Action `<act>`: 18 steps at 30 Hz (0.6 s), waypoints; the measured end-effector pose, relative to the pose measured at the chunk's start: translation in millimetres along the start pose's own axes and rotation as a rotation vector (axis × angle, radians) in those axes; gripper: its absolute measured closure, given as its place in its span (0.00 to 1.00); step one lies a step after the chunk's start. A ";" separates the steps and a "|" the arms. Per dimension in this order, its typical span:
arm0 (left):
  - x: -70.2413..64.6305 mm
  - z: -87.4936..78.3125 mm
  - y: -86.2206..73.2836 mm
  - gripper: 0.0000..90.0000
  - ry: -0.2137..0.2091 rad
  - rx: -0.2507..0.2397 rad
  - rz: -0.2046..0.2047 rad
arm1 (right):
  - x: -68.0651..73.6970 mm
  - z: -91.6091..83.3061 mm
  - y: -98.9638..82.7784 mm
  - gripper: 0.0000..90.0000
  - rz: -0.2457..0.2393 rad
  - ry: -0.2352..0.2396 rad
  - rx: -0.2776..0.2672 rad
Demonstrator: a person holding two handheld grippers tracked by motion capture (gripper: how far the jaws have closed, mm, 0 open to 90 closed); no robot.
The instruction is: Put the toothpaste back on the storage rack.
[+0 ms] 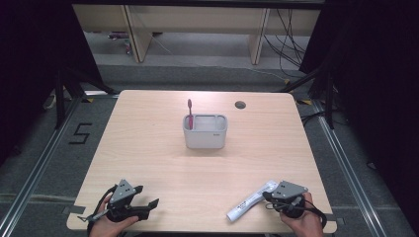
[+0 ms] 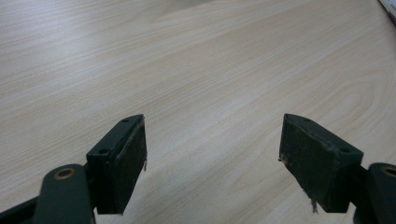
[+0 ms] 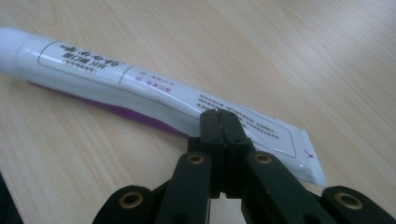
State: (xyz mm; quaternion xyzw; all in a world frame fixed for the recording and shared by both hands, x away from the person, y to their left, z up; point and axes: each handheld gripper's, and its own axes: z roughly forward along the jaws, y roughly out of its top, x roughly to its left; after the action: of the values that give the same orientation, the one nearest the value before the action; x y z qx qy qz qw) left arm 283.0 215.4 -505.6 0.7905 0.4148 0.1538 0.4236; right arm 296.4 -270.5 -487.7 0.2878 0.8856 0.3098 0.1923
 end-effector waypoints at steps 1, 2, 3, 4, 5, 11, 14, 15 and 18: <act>-2.1 2.2 -0.3 0.26 0.000 -0.024 -0.027 | -1.0 1.3 1.7 1.00 -0.008 0.004 -0.001; -0.1 0.4 -0.1 0.26 0.000 0.007 0.002 | -1.5 2.7 3.3 1.00 -0.010 0.009 0.002; -0.4 0.6 -0.4 0.26 0.001 0.006 -0.002 | -1.5 4.4 5.4 1.00 -0.003 0.010 0.004; -0.4 0.9 -0.6 0.26 0.001 0.006 -0.003 | -1.8 5.6 6.8 1.00 -0.004 0.014 0.006; -0.4 1.1 -0.6 0.26 0.002 0.006 -0.003 | -2.2 7.4 9.0 1.00 -0.011 0.019 0.011; -2.2 2.5 -0.9 0.26 0.002 -0.010 -0.018 | -3.7 14.5 17.1 1.00 -0.015 0.027 0.028; -2.7 2.9 -1.0 0.26 0.002 -0.015 -0.022 | -3.9 18.0 21.7 1.00 -0.025 0.032 0.030; -2.8 2.7 -1.0 0.26 0.001 -0.014 -0.021 | -3.7 19.1 23.3 1.00 -0.027 0.033 0.033; -2.6 3.1 -0.6 0.26 -0.001 -0.019 -0.021 | -3.5 24.3 28.1 1.00 -0.038 0.036 0.027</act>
State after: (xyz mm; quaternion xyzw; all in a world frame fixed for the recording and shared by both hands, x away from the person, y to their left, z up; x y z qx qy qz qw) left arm 282.9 211.9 -507.6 0.7821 0.4214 0.1526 0.4329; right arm 322.6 -244.0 -486.4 0.2681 0.8983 0.2991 0.1781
